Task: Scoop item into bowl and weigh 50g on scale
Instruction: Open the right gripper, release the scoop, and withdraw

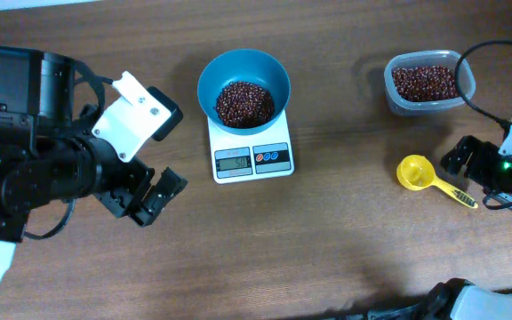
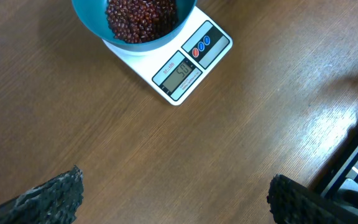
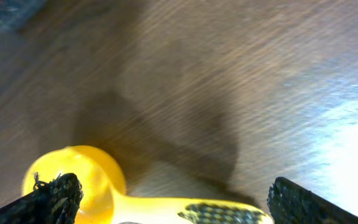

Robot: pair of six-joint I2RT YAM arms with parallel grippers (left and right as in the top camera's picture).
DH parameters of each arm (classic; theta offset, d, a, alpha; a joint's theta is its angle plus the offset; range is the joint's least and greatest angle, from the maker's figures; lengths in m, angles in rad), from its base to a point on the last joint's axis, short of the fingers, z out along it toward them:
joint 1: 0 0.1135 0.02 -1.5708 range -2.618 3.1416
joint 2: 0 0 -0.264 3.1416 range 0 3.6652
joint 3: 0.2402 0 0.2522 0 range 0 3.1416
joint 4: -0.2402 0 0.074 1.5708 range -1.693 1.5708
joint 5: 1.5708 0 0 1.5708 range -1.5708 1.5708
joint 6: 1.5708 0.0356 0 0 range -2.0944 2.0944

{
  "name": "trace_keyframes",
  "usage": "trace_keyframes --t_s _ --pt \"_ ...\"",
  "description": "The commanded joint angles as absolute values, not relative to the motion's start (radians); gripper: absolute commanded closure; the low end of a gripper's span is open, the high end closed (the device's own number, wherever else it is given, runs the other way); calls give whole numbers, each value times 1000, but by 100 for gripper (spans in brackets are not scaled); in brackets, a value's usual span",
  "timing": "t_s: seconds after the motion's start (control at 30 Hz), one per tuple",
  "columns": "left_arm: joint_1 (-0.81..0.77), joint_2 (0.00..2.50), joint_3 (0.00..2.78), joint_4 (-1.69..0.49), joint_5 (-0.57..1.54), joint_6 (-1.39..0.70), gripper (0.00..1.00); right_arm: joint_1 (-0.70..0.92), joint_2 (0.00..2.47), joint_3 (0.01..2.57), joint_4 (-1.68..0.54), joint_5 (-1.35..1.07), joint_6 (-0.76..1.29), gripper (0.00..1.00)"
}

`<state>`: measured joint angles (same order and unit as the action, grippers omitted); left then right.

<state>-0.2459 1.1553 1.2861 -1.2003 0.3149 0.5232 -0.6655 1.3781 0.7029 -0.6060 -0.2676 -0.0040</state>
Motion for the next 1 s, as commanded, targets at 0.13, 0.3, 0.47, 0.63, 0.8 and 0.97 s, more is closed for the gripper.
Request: trace_keyframes --t_s 0.13,0.3,0.47,0.63,0.8,0.97 --pt "-247 1150 1284 -1198 325 521 1 -660 1336 943 -834 -600 38 1" --pt "-247 1150 1284 -1198 325 521 1 -660 1254 1177 -735 -1133 72 1" --pt "-247 1150 1284 -1198 325 521 1 -661 1262 1195 -741 -1122 72 1" --pt "-247 1150 1284 -1198 325 521 1 -661 1265 1195 -771 -1103 68 1" --pt "-247 1150 1284 -1198 325 521 2 -477 1211 1195 -832 -1063 -257 1" --pt "-247 1150 1284 -1198 325 521 1 -182 1039 1182 -884 -636 -253 1"
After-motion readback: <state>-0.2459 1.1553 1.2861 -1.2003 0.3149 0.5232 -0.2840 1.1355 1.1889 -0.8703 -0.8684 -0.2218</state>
